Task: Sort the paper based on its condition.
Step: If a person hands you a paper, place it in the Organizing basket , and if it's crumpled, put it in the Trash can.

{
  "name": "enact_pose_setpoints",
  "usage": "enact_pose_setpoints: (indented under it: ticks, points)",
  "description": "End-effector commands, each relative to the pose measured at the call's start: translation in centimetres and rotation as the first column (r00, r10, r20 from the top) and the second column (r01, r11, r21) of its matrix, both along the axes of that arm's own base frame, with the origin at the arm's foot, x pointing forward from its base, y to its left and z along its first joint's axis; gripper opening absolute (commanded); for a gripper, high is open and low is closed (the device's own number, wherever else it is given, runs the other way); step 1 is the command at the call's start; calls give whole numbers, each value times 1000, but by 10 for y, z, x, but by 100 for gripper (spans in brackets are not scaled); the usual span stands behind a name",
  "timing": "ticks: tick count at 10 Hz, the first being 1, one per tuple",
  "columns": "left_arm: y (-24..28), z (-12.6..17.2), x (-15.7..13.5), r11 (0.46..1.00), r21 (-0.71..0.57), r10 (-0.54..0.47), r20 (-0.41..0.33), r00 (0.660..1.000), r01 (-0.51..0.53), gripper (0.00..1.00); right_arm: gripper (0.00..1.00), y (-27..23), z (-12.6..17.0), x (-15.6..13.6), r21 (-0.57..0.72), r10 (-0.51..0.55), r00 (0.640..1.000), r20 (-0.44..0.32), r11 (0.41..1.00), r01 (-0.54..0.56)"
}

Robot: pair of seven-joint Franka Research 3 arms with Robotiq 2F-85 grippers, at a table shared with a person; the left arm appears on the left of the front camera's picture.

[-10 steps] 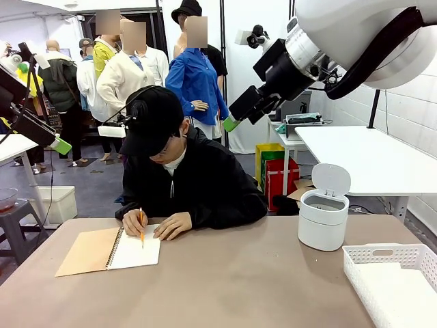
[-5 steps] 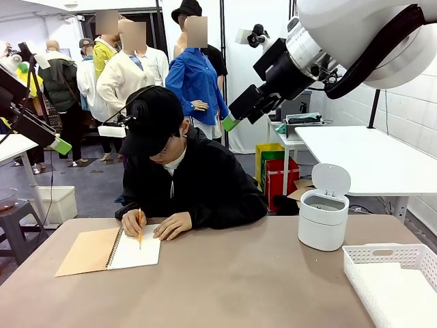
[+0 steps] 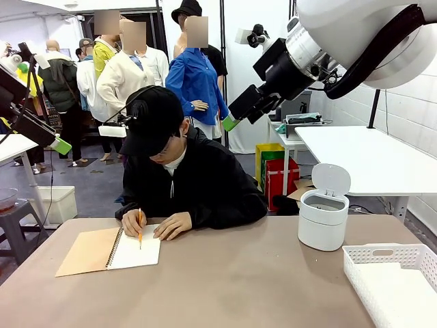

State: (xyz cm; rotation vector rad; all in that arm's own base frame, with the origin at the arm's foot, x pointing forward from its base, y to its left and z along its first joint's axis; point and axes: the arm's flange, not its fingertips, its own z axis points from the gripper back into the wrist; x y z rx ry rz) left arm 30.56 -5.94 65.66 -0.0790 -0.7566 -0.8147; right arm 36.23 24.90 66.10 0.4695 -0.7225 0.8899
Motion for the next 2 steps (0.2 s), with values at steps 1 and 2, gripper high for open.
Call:
enact_pose_setpoints:
  ticks: [1,2]
  points:
    - [0,0,0,1000,-1,0,0,1000,0,100,100,0,0,0,-7,-8,1000,0,1000,8]
    - [0,0,0,1000,-1,0,0,1000,0,100,100,0,0,0,-7,-8,1000,0,1000,8]
